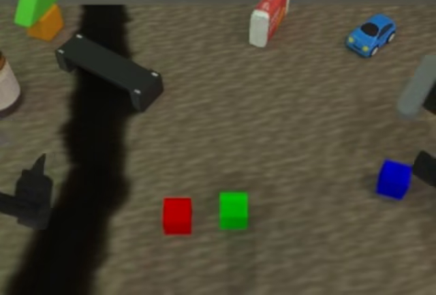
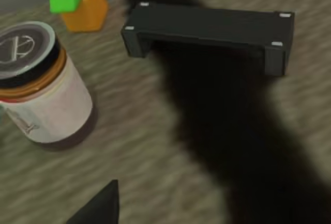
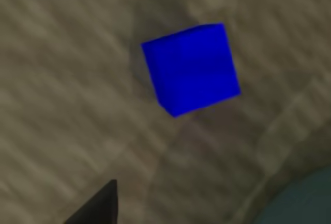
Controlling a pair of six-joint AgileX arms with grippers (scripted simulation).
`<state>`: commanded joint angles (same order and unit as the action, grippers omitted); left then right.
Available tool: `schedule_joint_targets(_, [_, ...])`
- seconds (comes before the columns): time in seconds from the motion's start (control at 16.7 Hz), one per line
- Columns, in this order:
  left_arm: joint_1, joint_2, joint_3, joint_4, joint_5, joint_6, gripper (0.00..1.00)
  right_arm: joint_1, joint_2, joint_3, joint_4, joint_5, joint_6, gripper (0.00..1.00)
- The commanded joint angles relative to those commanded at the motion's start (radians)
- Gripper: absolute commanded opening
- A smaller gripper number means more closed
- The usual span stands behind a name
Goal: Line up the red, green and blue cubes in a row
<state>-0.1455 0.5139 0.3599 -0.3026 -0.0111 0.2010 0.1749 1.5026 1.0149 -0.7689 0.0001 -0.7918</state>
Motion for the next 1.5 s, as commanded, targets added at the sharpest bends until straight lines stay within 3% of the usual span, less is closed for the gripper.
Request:
schedule_joint_targets(0.42, [0.150,-0.467,-0.327,0.268,0.010,-0.180,1.00,0.042,0.379,0.276,-0.187,0.001,-0.206,1.00])
schedule_joint_targets(0.9, [0.166,-0.514,-0.360,0.303,0.011,-0.201,1.00,0.041,0.418,0.304,-0.201,0.001,-0.228,1.00])
schedule_joint_targets(1.5, [0.166,-0.514,-0.360,0.303,0.011,-0.201,1.00,0.047,0.564,0.164,0.085,0.002,-0.224,1.00])
